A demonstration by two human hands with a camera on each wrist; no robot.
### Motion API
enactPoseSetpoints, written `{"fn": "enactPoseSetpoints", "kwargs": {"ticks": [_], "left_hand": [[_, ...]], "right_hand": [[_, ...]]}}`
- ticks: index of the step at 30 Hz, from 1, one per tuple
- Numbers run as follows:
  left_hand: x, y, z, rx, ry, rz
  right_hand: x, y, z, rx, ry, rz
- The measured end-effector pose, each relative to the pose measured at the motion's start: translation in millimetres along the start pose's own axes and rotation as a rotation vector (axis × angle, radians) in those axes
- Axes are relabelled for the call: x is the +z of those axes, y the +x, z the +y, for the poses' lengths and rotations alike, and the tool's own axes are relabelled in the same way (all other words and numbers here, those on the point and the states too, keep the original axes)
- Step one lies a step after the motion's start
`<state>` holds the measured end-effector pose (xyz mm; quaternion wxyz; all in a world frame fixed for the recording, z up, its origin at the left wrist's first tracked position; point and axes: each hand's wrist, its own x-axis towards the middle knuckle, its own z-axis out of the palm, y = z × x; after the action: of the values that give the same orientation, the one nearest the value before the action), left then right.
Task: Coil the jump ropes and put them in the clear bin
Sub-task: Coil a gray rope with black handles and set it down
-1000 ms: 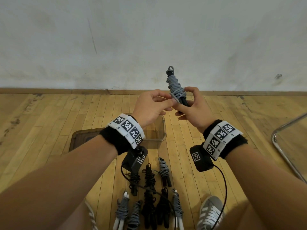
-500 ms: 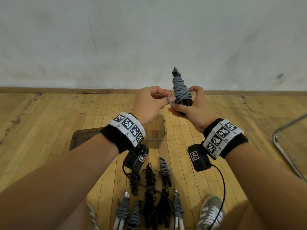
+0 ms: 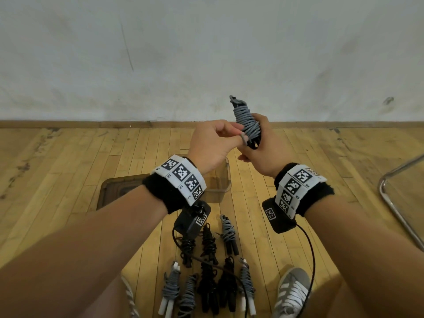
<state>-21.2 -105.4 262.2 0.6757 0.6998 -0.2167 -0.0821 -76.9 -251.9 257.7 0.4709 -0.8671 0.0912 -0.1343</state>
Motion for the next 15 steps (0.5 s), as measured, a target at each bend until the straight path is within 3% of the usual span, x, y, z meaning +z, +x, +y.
{"fn": "enactPoseSetpoints", "kwargs": {"ticks": [5, 10, 15], "left_hand": [[-2, 2, -7, 0.017, 0.093, 0.033], [-5, 4, -12, 0.011, 0.209, 0.072], [-6, 4, -11, 0.011, 0.302, 0.097]], "right_hand": [[10, -2, 3, -0.006, -0.104, -0.124], [11, -7, -8, 0.075, 0.141, -0.251], [13, -12, -11, 0.112, 0.23, -0.256]]}}
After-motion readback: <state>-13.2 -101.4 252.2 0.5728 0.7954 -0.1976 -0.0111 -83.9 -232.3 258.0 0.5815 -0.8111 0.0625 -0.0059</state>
